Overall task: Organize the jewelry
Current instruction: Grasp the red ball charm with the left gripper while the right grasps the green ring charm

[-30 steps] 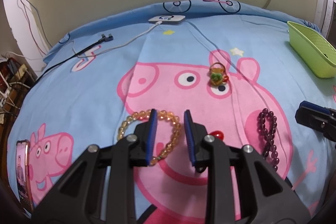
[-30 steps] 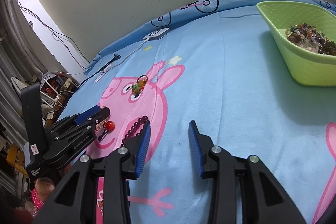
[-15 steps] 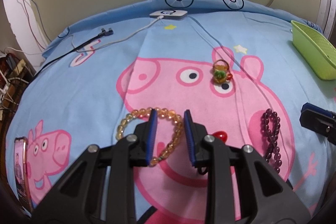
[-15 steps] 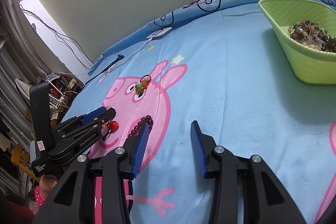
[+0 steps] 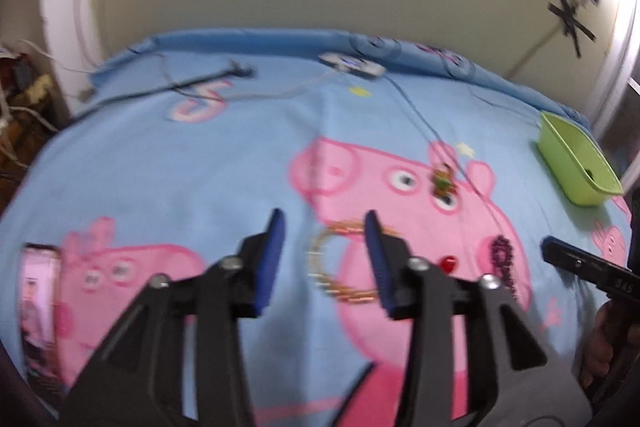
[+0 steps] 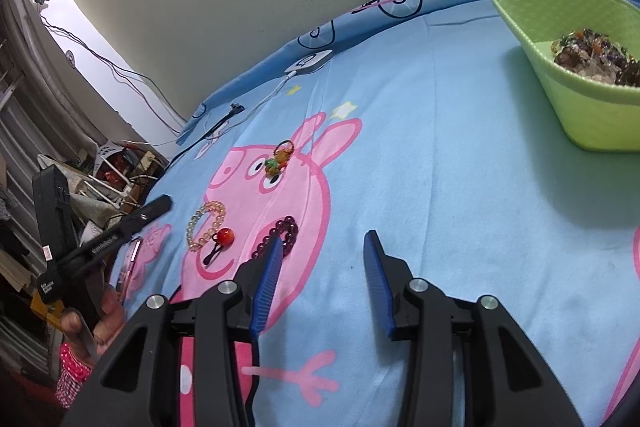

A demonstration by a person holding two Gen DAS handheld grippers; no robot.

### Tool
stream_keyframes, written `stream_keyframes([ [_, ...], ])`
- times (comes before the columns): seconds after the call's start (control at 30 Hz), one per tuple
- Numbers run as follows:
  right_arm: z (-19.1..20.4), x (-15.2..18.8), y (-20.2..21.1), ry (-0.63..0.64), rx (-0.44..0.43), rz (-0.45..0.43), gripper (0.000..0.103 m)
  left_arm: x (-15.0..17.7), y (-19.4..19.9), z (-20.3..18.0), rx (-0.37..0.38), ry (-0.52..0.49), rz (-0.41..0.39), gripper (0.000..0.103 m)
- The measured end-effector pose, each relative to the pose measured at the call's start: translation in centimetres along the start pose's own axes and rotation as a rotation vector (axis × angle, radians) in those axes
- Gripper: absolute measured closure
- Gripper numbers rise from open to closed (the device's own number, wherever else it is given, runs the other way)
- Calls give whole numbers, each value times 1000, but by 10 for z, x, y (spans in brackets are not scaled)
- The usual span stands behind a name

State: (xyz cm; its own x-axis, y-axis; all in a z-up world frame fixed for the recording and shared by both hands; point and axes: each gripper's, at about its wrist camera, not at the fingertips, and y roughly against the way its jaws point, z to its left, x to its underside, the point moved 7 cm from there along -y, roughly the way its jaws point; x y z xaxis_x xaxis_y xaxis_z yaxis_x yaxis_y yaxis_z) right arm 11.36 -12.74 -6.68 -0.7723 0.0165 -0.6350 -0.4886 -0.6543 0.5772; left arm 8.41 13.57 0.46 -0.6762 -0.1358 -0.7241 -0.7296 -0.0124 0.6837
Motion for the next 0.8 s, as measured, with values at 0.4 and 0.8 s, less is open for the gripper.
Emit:
stream_keyframes([
  [0.4, 16, 1, 5, 74, -17, -32, 79, 33, 18, 17, 5, 115, 59, 61],
  [0.8, 15, 3, -2, 69, -27, 17, 79, 34, 12, -15, 67, 62, 100, 61],
])
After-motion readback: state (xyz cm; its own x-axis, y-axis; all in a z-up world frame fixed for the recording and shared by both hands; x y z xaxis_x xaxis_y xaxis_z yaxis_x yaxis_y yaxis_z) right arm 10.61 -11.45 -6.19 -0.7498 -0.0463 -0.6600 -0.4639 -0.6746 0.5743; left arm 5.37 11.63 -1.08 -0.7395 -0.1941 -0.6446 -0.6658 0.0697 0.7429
